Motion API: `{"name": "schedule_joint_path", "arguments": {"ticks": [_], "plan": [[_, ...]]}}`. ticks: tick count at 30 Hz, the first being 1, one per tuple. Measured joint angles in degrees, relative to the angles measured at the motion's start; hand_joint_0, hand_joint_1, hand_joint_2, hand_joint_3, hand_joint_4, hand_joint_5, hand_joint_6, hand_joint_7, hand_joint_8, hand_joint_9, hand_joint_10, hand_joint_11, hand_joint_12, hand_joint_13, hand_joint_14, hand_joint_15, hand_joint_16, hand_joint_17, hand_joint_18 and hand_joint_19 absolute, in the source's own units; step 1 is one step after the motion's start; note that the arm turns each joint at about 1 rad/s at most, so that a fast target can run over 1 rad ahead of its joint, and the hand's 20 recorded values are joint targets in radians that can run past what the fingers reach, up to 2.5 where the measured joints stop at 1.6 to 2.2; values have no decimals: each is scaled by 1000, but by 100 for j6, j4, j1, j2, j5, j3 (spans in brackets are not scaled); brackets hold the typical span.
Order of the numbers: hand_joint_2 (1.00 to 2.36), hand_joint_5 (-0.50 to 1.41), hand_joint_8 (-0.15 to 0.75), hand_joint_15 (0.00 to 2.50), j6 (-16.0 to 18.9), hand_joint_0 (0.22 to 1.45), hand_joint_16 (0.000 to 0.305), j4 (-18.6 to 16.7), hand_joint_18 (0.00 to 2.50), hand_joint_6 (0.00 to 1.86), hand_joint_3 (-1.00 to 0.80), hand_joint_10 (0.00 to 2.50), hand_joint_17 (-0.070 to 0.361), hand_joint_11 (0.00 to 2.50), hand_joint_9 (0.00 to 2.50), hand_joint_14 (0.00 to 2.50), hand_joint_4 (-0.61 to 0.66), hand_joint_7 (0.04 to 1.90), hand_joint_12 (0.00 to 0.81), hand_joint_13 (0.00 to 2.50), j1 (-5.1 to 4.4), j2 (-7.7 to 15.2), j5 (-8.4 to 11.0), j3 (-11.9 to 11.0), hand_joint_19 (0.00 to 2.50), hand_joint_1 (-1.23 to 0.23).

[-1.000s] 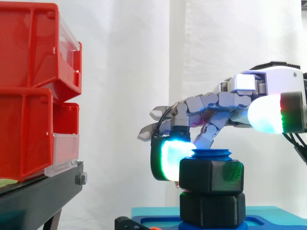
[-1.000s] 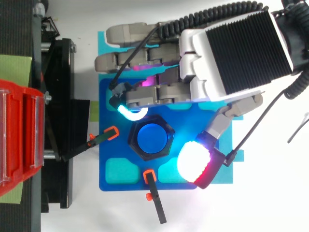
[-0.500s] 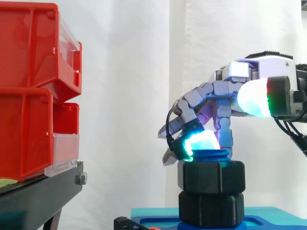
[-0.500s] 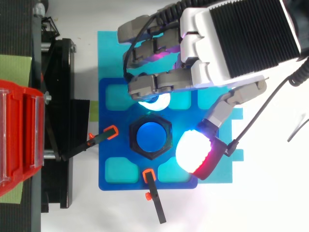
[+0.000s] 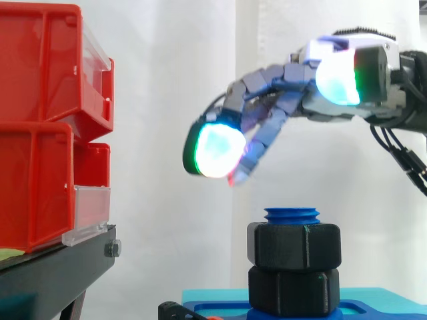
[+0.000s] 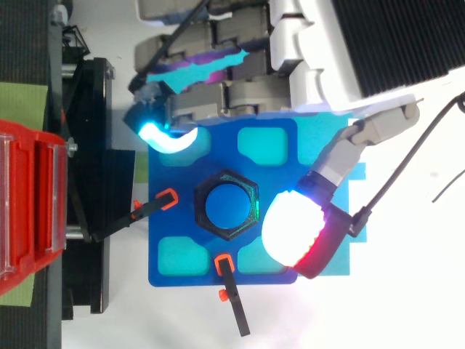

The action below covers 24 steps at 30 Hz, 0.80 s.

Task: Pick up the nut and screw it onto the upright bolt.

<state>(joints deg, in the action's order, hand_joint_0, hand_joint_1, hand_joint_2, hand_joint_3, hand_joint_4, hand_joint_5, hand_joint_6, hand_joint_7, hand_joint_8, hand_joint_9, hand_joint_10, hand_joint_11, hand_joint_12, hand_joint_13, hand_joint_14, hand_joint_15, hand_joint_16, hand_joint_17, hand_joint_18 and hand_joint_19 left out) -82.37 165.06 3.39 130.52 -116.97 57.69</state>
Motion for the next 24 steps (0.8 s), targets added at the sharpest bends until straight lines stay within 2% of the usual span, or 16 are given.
{"name": "schedule_joint_path", "arguments": {"ticks": [3, 7, 17, 24], "plan": [[1000, -149, 256, 0, -55, 408, 53, 41, 24, 502, -500, 0, 119, 0, 718, 0, 171, 671, 381, 268, -9, 3, -14, -107, 0, -101], [1000, -152, 254, 0, -115, 406, 54, -28, 0, 502, -500, 0, 122, 0, 661, 0, 167, 665, 384, 219, -45, 2, 0, -112, 0, -97], [1000, -145, 257, 0, -45, 407, 55, -371, 0, 502, -500, 0, 123, 0, 636, 0, 175, 674, 387, 203, -207, 6, 159, 403, 0, -89], [1000, -137, 265, 0, 3, 410, 55, -301, 0, 502, -500, 0, 123, 0, 641, 0, 181, 706, 386, 204, -280, 5, 192, 494, 0, -79]]}}
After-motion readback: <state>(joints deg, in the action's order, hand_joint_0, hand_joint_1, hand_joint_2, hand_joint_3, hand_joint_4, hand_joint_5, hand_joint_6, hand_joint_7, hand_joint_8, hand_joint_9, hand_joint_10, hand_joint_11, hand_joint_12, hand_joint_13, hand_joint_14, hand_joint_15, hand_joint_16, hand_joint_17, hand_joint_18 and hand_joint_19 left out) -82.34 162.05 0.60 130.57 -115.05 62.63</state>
